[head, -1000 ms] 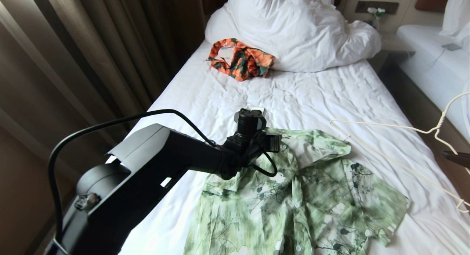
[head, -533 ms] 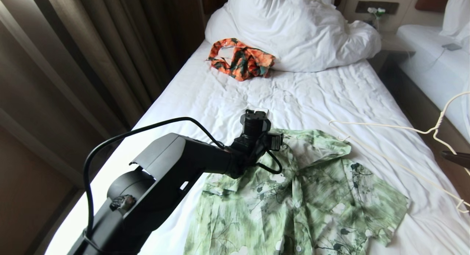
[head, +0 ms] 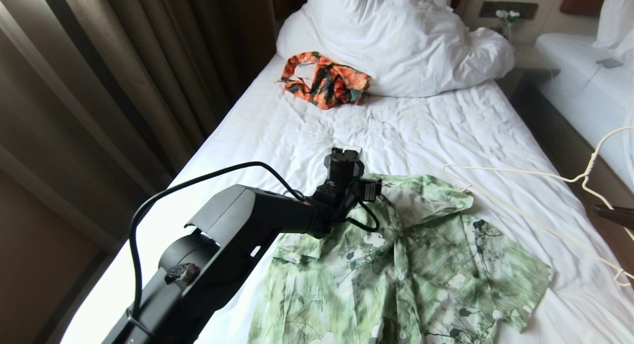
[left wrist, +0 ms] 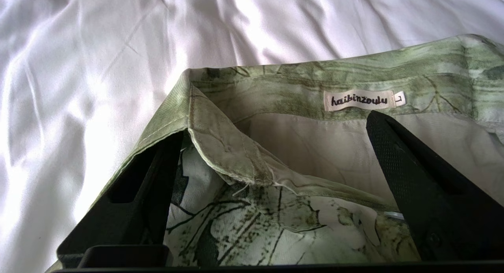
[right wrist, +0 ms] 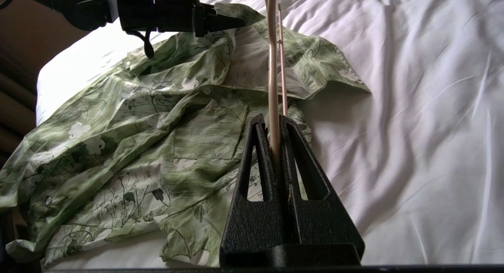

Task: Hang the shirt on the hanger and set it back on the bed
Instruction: Lift the shirt and hanger

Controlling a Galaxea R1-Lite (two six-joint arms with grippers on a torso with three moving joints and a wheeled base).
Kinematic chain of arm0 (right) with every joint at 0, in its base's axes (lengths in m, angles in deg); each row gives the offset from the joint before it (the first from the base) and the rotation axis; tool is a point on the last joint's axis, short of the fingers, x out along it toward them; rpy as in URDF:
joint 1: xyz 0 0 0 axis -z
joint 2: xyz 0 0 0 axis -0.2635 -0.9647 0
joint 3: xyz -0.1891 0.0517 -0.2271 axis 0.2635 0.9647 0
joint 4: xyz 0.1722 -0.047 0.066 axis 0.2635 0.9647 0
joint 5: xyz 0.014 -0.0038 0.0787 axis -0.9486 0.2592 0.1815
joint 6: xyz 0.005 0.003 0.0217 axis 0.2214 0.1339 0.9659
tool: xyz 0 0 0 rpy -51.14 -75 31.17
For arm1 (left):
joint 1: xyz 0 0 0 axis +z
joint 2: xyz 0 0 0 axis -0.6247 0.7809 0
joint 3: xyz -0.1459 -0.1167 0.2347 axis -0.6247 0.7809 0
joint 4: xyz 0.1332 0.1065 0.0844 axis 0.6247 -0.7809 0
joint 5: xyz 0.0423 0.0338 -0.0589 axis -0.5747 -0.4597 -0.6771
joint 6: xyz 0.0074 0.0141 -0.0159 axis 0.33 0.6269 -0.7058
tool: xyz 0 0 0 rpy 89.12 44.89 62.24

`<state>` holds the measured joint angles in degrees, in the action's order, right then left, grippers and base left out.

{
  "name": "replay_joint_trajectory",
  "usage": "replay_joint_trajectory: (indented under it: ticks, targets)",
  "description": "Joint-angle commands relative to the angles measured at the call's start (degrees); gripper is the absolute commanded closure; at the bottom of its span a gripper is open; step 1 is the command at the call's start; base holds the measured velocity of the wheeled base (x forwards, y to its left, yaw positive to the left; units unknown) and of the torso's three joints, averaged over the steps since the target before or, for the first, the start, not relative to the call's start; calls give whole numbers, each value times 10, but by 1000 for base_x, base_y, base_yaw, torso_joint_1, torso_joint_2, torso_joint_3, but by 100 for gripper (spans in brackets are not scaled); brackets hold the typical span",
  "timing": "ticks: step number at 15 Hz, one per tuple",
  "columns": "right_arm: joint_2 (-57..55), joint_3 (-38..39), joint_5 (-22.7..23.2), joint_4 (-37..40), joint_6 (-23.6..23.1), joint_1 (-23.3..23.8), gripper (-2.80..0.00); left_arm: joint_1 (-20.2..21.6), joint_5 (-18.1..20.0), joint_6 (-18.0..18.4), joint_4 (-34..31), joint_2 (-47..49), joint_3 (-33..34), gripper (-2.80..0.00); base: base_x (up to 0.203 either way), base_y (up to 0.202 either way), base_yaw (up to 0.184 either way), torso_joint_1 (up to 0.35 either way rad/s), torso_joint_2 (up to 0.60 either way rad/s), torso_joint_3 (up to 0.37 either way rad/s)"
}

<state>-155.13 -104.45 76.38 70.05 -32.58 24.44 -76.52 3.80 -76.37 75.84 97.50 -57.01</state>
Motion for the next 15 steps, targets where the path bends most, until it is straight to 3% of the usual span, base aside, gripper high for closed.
replay_joint_trajectory:
  ticks: [1,2,6,15]
  targets:
    - [-4,0,5,-1,-2,-5,0,1,0,0,2,2,-2,-280,0,0,0,0,0,0]
    - [-3,1,5,-1,-2,-7,0,1,0,0,3,1,-2,0,0,0,0,0,0,0]
    - [-10,-1,5,-1,-2,-21,0,10,1,9,6,-5,-3,0,0,0,0,0,0,0]
    - [-62,-47,-10,-1,-1,-125,0,15,-1,8,6,-27,1,0,0,0,0,0,0,0]
